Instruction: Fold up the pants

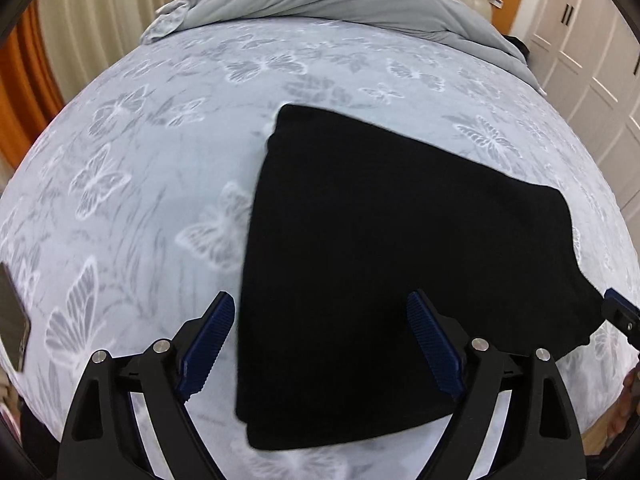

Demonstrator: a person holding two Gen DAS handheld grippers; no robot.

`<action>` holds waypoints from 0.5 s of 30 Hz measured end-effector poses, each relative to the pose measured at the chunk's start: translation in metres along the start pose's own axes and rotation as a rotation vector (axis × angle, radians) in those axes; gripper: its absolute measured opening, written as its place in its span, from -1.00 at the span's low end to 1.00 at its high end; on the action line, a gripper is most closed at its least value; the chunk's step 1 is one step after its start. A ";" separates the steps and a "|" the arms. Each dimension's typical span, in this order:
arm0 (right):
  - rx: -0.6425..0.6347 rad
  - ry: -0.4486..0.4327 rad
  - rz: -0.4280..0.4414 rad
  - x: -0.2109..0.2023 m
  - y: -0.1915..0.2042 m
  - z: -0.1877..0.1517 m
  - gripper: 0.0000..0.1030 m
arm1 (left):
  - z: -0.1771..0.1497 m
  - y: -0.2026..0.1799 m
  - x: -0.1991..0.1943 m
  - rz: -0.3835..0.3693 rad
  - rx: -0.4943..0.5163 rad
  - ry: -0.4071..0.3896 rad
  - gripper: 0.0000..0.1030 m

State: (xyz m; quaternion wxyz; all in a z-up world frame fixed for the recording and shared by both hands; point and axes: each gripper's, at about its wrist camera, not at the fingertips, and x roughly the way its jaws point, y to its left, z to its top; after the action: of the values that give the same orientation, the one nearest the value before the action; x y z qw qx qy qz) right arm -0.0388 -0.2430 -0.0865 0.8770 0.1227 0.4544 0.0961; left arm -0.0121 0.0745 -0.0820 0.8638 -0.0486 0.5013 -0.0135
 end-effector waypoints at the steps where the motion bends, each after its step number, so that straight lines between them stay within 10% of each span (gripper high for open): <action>1: -0.004 0.009 -0.004 0.002 0.002 -0.002 0.72 | -0.003 0.002 0.000 -0.006 -0.007 0.006 0.67; 7: -0.026 -0.087 -0.034 -0.011 0.011 0.001 0.72 | -0.009 0.002 -0.008 0.001 -0.012 -0.023 0.67; 15: 0.026 0.010 -0.037 0.025 0.011 0.006 0.66 | 0.001 0.005 -0.014 -0.041 -0.038 -0.032 0.68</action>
State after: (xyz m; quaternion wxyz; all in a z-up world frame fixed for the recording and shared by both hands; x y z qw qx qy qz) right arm -0.0205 -0.2262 -0.0986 0.8749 0.1250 0.4620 0.0746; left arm -0.0185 0.0805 -0.0700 0.8701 -0.0756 0.4867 -0.0210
